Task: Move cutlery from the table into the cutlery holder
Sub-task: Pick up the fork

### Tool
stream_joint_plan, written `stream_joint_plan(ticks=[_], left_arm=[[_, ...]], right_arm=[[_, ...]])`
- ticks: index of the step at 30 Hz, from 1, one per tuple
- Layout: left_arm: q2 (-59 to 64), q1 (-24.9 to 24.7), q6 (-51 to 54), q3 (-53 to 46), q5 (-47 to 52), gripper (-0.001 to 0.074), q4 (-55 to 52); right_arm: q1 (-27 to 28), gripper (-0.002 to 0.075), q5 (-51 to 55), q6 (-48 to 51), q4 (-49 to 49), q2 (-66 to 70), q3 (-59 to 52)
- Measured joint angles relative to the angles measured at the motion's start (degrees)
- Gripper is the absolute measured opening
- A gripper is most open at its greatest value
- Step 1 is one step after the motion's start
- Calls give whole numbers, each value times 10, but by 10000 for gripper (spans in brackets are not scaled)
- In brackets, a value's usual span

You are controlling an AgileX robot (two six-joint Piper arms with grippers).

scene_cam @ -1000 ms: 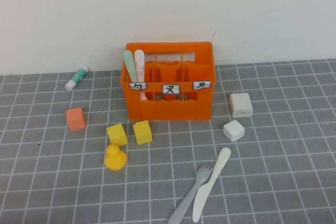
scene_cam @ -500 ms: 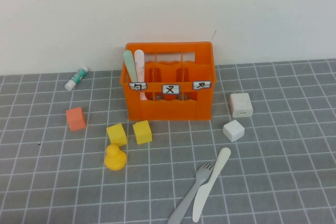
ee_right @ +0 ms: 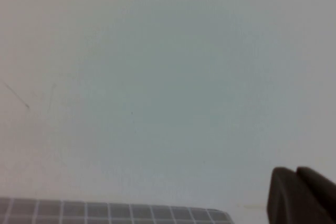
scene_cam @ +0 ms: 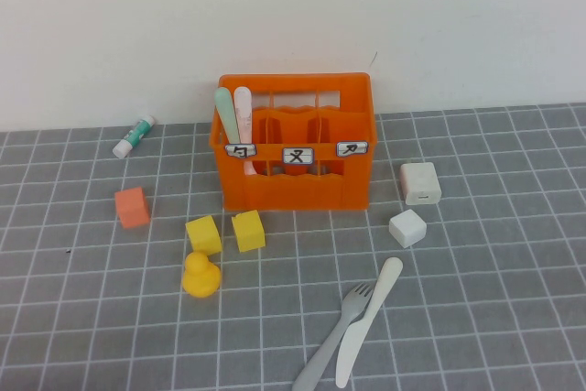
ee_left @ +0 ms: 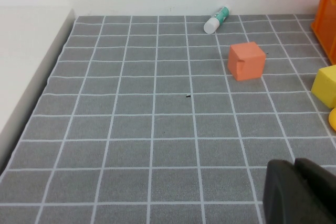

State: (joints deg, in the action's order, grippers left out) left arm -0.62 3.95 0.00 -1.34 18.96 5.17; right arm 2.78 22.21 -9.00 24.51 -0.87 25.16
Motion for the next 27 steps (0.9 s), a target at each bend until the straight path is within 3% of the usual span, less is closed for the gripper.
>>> stream_joint_plan(ticks=[5,9,22,27], left_arm=[[0,0,0,0,0,-1,0],[0,0,0,0,0,-1,0],[0,0,0,0,1,-1,0],[0,0,0,0,1,-1,0]], right_arm=[[0,-3,43,170,-27,0,2],[0,-3,121,288,-102,19,30],[0,-3,447,325,-298,286,278],[0,-3,492,325,-363,400,319]])
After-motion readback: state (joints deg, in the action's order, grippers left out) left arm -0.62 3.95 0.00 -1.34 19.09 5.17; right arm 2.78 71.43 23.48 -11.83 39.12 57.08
